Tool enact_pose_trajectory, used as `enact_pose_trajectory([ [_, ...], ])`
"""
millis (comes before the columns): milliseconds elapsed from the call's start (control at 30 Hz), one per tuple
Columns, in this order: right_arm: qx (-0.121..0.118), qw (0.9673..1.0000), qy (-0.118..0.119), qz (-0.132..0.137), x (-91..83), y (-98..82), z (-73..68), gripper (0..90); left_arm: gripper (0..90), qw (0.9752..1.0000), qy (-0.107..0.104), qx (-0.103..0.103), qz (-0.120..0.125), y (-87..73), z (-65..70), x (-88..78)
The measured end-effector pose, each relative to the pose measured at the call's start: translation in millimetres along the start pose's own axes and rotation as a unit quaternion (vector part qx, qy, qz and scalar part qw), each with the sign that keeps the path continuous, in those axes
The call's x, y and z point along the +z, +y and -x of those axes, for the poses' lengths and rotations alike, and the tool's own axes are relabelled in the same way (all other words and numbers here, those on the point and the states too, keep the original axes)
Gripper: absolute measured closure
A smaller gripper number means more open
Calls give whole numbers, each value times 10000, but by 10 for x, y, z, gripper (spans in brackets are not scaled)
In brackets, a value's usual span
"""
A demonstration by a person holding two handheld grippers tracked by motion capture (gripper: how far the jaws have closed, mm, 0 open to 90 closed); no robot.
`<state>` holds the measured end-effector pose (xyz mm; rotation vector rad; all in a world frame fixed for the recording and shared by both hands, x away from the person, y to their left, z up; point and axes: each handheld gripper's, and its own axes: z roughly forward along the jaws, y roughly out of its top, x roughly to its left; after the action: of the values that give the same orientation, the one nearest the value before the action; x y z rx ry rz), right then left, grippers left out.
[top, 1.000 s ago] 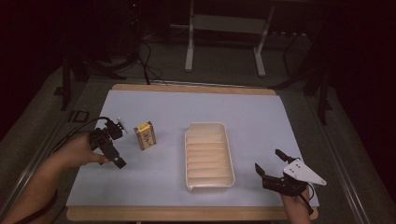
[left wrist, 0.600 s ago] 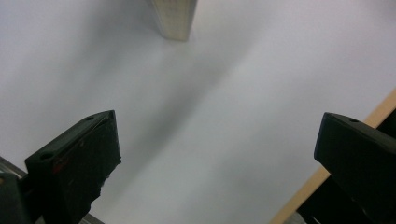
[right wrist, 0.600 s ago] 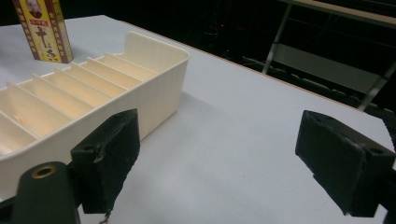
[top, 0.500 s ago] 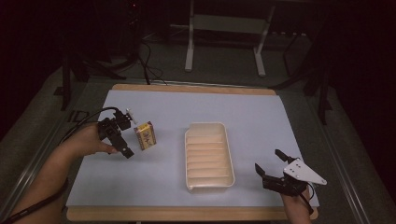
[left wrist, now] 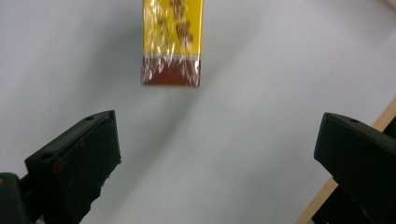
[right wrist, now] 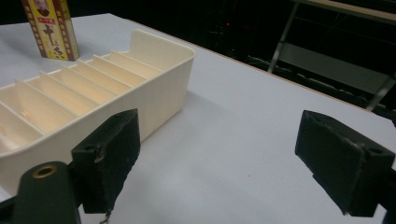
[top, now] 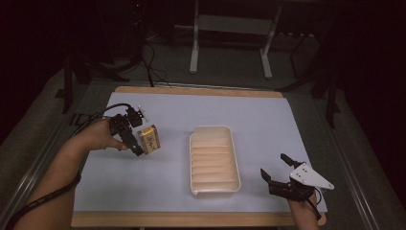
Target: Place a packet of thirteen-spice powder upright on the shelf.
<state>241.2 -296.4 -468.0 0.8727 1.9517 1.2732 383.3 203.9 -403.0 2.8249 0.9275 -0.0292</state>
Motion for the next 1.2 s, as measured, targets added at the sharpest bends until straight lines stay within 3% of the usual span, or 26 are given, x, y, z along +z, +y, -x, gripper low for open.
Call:
enact_pose_trajectory([
  [133,0,10000,11,-10,2,-1,1,142,8,9999,145,13,18,51,-32,1],
  [200,-6,10000,20,-17,3,-1,0,142,62,9998,201,20,52,72,-56,2],
  [300,-12,10000,38,-28,3,-1,-4,142,77,9996,286,49,36,107,-88,20],
  [367,-12,10000,44,-28,3,-1,-4,142,155,9993,380,58,-2,128,-110,39],
  [567,0,10000,58,-50,10,-6,-1,142,227,9990,417,160,-73,201,-136,70],
  [633,5,10000,69,-54,14,-8,-1,142,312,9992,354,161,-108,224,-145,79],
  [867,23,9999,92,-67,14,-10,3,142,443,9992,259,259,-188,285,-156,116],
  [1033,23,9999,95,-72,14,-10,7,142,514,9984,370,338,-248,323,-141,154],
  [1200,37,9999,100,-85,20,-14,14,142,612,9980,337,417,-341,350,-126,199],
])
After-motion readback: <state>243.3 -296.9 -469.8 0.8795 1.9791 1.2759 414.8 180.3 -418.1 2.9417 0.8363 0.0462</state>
